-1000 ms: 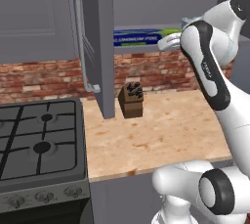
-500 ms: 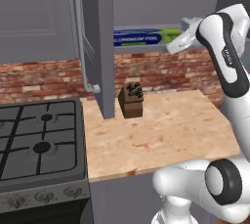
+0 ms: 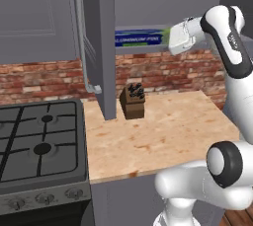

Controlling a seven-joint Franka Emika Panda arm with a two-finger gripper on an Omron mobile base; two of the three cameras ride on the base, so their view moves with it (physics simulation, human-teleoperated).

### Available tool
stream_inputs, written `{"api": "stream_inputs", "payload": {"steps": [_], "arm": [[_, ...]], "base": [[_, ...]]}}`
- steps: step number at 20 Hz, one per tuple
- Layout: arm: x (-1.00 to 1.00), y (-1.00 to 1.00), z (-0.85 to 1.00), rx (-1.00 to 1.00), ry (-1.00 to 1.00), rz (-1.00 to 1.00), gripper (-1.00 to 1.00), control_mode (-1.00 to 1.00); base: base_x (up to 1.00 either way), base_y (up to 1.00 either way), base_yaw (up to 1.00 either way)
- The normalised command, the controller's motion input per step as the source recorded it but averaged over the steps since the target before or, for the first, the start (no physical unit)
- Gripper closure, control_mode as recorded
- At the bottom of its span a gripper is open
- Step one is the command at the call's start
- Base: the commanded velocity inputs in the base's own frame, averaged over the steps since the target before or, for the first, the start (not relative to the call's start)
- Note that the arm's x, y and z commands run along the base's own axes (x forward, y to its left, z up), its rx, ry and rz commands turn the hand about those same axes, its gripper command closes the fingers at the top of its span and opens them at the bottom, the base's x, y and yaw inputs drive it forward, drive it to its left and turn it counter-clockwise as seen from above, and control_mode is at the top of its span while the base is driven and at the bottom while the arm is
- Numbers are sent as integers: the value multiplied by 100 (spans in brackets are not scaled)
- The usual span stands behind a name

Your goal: Retrieve the tupperware and aluminum foil from the cabinet and place them on the dining counter near the plate with lemon wedge and broccoli to prepare for storing leftovers.

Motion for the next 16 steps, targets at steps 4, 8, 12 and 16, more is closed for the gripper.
{"api": "stream_inputs", "payload": {"steps": [4, 8, 12, 16], "arm": [[23, 20, 31, 0, -2, 17, -100, -100], [7, 8, 19, 0, -1, 6, -100, -100], [6, -7, 0, 1, -1, 0, -100, -100], [17, -20, 0, 0, 0, 0, -100, -100]], "base": [[0, 0, 0], [0, 0, 0], [0, 0, 0], [0, 0, 0]]}}
